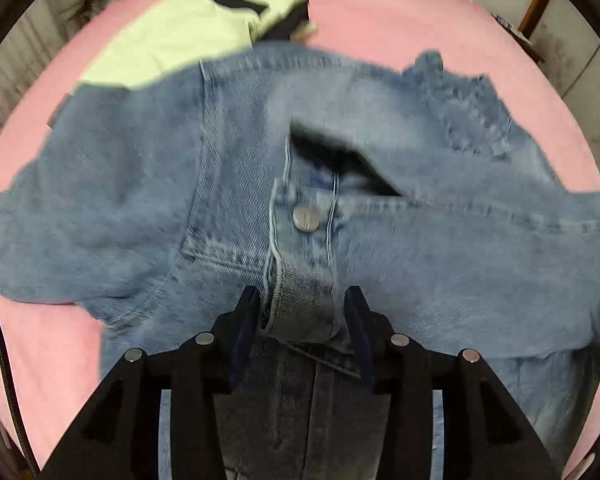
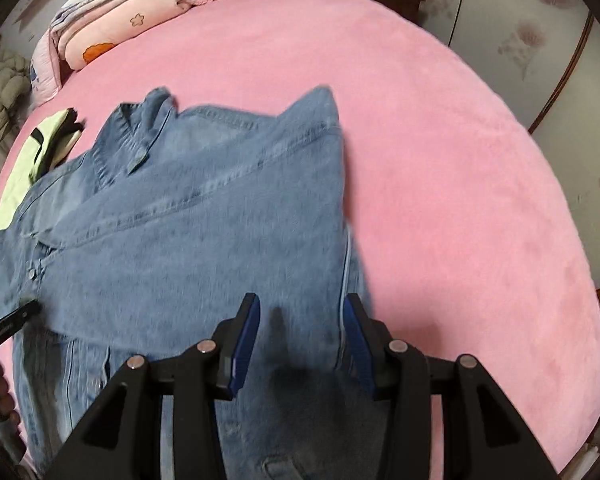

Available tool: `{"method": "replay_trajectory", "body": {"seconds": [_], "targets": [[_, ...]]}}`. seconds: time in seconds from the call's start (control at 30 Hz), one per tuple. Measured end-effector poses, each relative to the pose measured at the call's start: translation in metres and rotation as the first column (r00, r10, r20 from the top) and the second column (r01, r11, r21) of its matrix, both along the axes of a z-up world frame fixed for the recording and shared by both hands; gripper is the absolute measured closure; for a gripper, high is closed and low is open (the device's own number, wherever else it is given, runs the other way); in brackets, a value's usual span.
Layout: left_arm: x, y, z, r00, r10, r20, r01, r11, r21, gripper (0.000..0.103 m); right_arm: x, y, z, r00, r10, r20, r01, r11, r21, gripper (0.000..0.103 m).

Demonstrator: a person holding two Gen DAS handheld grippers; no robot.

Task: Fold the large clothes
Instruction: 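Move the left tool to the cuff of the other sleeve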

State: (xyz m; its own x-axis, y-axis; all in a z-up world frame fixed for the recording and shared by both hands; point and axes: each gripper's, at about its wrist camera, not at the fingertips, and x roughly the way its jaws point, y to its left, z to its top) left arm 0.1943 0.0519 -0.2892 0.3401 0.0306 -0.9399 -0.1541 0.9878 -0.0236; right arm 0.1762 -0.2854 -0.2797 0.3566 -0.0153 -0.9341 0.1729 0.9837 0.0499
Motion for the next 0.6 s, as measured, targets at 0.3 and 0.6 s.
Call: {"method": "replay_trajectory", "body": {"seconds": [0.3,0.6], "targets": [[0.043,-0.051,0.028,0.976,-0.142,0.163,0.135,0.989,0.053,0.045,0.062,0.031,-0.002,0.988,0.132,0.082,-0.134,0.991,0.014,0.060],[0.103,-0.050,-0.052,0.999,-0.037,0.023,0.035,0.996,0.086,0.050,0.116,-0.007,-0.058,0.994,0.106,0.009,-0.105,0.987,-0.123,0.083]]}}
